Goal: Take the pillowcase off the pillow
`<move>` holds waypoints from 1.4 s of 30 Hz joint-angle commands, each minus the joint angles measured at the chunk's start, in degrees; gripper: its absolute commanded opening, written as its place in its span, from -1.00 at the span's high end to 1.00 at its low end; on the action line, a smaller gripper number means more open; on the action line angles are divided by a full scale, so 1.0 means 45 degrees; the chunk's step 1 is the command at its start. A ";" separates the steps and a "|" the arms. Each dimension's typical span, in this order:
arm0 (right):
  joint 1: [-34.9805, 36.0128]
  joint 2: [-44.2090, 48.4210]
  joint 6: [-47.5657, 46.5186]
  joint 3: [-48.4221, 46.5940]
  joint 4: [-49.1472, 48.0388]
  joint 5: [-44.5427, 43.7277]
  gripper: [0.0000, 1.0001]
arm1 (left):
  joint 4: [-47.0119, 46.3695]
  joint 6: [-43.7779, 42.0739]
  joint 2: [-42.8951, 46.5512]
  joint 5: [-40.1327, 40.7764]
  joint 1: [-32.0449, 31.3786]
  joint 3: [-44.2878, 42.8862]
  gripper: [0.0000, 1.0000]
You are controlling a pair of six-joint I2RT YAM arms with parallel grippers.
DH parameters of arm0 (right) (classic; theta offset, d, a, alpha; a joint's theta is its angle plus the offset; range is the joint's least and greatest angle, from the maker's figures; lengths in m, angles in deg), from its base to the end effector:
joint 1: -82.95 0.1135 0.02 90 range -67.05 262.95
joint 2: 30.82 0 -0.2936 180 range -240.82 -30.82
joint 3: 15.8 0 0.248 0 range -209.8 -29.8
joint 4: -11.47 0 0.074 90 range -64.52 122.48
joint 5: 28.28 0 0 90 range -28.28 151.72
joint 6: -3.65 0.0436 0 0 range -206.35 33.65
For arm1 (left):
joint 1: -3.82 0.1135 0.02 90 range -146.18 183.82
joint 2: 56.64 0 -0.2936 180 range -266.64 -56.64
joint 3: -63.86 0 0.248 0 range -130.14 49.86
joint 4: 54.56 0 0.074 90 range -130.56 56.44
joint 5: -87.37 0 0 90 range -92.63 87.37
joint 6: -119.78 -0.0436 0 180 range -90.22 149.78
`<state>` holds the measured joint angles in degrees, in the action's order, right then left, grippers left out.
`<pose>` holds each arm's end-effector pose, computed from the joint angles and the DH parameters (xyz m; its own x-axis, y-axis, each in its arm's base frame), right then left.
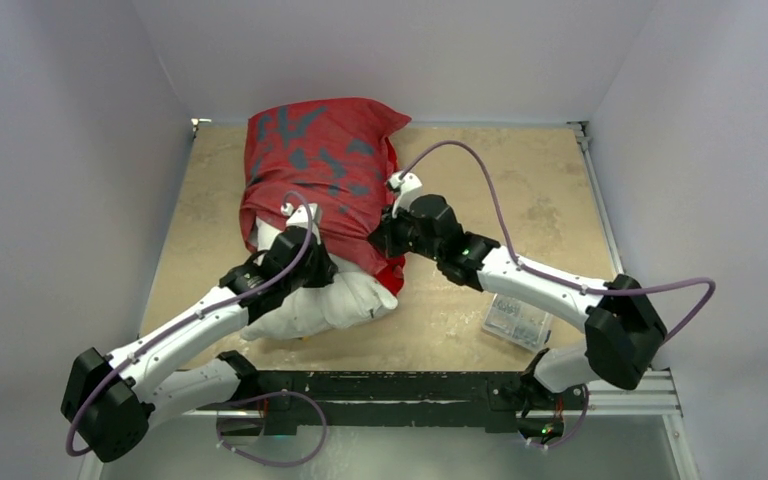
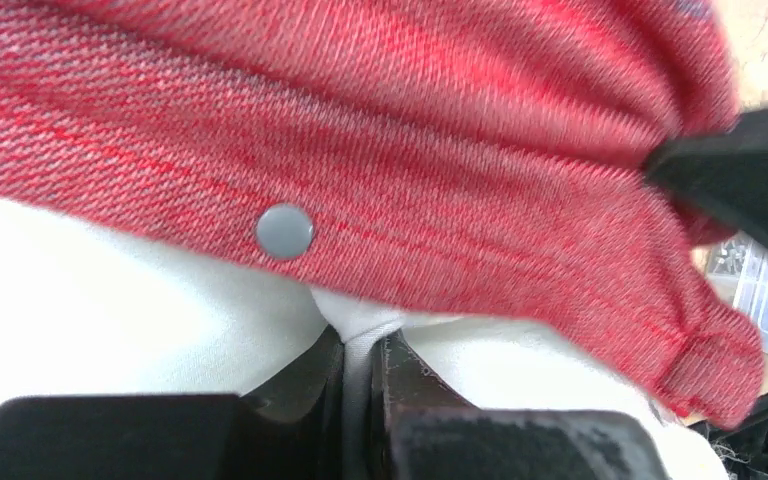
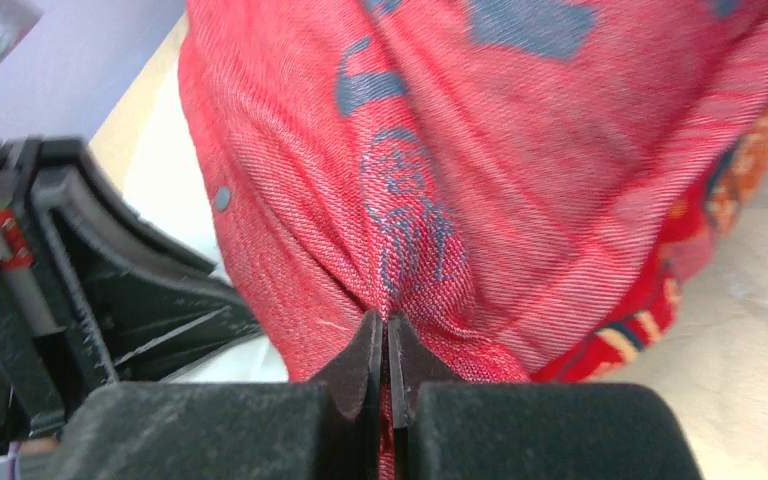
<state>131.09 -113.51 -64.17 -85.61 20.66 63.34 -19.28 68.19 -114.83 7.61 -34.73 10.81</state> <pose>0.2215 0.2491 0.3053 -0.5198 -0.0147 -0.8541 -0.6109 0.7053 0.3597 0.1622 -0.1194 0.2650 -0.7126 -0.2139 -0.6682 0.0826 0.9202 -0.3827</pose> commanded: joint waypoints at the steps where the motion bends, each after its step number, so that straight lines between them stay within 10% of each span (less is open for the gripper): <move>1: -0.1211 0.0737 0.0480 -0.0371 -0.0522 -0.1313 1.00 | 0.1470 -0.0035 0.0410 0.0986 -0.0068 0.0057 1.00; 21: -1.0526 -0.1855 0.2776 -0.1964 -0.4317 0.2090 1.00 | 0.5642 -0.1009 0.5314 0.0067 -0.0066 -0.3736 1.00; 35: -1.0396 -0.4199 0.1286 -0.4518 -0.3644 0.2856 0.99 | 0.2302 -0.1706 0.5016 -0.7282 -0.0048 -0.1868 1.00; 42: -0.9969 -0.2217 0.0445 -0.3902 -0.2633 0.2335 0.03 | -0.0272 -0.1301 0.2765 -0.7852 -0.0073 -0.1529 0.18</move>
<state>86.15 -131.50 -57.51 -102.49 11.48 82.45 -10.71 60.91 -98.64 -22.36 -34.88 4.76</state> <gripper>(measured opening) 0.333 0.330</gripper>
